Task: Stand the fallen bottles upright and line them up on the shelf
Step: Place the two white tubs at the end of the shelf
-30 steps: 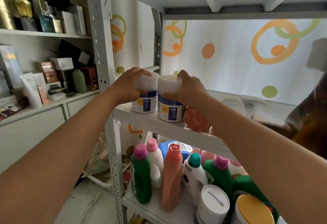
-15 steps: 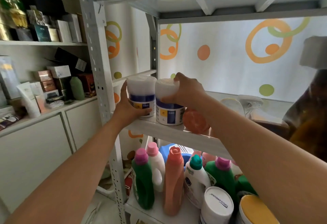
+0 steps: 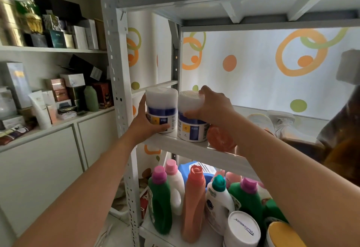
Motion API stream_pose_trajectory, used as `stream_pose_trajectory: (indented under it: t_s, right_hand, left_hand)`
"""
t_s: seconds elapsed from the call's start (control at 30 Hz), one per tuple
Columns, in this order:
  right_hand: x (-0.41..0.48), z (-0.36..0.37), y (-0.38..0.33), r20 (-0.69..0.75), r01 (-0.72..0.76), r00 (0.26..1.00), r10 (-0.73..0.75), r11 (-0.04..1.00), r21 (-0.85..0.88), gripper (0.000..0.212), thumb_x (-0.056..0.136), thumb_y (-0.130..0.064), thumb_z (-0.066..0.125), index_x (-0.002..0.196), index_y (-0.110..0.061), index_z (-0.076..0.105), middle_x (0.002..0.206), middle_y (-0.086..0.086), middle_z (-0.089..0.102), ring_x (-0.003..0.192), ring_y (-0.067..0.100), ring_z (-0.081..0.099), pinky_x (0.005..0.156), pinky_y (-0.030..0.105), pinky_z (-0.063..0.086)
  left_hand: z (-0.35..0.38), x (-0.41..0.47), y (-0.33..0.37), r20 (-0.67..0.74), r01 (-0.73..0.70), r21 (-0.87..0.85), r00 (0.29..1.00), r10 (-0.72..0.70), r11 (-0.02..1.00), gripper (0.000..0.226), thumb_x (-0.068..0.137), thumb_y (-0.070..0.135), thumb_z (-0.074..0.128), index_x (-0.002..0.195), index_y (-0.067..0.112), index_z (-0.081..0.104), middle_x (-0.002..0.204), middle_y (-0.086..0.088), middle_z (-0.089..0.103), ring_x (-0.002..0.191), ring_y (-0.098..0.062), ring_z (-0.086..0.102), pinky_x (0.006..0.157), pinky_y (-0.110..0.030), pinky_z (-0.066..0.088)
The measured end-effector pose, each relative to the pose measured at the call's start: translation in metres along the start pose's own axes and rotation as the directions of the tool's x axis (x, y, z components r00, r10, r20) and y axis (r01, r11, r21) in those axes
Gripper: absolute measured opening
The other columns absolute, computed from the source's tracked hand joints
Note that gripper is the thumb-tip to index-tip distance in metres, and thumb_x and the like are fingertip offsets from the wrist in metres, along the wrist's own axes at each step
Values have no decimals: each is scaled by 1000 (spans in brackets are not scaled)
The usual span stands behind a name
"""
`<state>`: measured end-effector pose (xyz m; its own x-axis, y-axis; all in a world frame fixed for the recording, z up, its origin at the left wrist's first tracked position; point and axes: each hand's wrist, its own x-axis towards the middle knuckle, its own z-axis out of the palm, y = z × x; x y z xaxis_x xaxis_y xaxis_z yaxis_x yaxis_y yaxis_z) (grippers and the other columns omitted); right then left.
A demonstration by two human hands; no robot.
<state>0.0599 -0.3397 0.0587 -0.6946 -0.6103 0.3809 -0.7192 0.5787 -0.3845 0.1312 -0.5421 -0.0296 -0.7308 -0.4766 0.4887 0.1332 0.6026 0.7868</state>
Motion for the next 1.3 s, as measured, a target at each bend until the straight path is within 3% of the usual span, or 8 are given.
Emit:
stream_pose_trajectory:
  t_s: [0.17, 0.3, 0.43, 0.53, 0.67, 0.93, 1.17, 1.3]
  right_hand:
    - [-2, 2, -1, 12, 5, 1000, -5, 1000, 8, 71, 70, -53, 70, 123, -18, 39, 109, 5, 57, 89, 19, 49, 72, 30, 43]
    - [-10, 2, -4, 24, 11, 1000, -11, 1000, -14, 72, 73, -53, 67, 130, -20, 37, 114, 5, 58, 97, 22, 55, 77, 34, 46]
    - [-24, 0, -3, -36, 13, 999, -13, 1000, -14, 85, 76, -51, 66, 142, -24, 22, 127, 10, 52, 113, 28, 52, 90, 43, 48]
    - [-39, -8, -1, -89, 24, 996, -23, 1000, 8, 79, 79, -45, 66, 142, -21, 26, 129, 12, 50, 116, 28, 50, 93, 43, 45]
    - [-69, -20, 2, -181, 64, 982, -55, 997, 45, 62, 83, -37, 65, 137, -19, 38, 126, 9, 54, 112, 24, 53, 89, 34, 46]
    - [-135, -52, 23, -300, 44, 954, -26, 998, 55, 51, 84, -43, 62, 128, -19, 51, 124, 5, 57, 110, 20, 55, 92, 30, 44]
    - [-187, -93, 67, -409, 0, 912, 24, 998, 59, 42, 84, -37, 63, 120, -18, 56, 114, 3, 63, 95, 13, 57, 79, 20, 46]
    - [-213, -109, 94, -465, -43, 882, 75, 996, 80, 36, 81, -31, 67, 113, -16, 60, 92, -2, 60, 77, 5, 51, 58, 2, 33]
  left_hand:
    - [6, -6, 0, -61, -29, 21, 998, 30, 999, 119, 68, 16, 82, 148, 30, -4, 147, 2, 28, 126, -10, 36, 95, -29, 39]
    - [3, -14, 3, -154, -121, 127, 978, 140, 984, 118, 62, 34, 84, 147, 36, 2, 151, 2, 23, 138, -17, 27, 107, -39, 34]
    - [7, -29, 27, -305, -198, 249, 913, 271, 948, 89, 71, 35, 77, 143, 19, 26, 144, -9, 35, 130, -20, 36, 101, -24, 33]
    - [14, -45, 52, -383, -222, 297, 863, 329, 929, 56, 74, 32, 63, 123, 10, 48, 125, -12, 51, 112, -21, 48, 91, -18, 42]
    - [36, -67, 85, -339, -280, 316, 859, 383, 907, 30, 81, 29, 56, 104, 11, 56, 101, -6, 63, 87, -15, 57, 81, -35, 55]
    - [88, -104, 145, -277, -383, 291, 843, 460, 877, 31, 81, 25, 62, 109, 12, 59, 103, -6, 68, 85, -10, 59, 80, -15, 41]
    - [140, -130, 191, -189, -433, 249, 856, 482, 866, 26, 83, 33, 57, 104, 19, 60, 101, 1, 67, 85, -13, 60, 74, -28, 52]
    - [172, -144, 219, -174, -487, 265, 824, 538, 832, 16, 81, 21, 63, 96, 17, 62, 94, 4, 65, 78, -9, 57, 67, -2, 32]
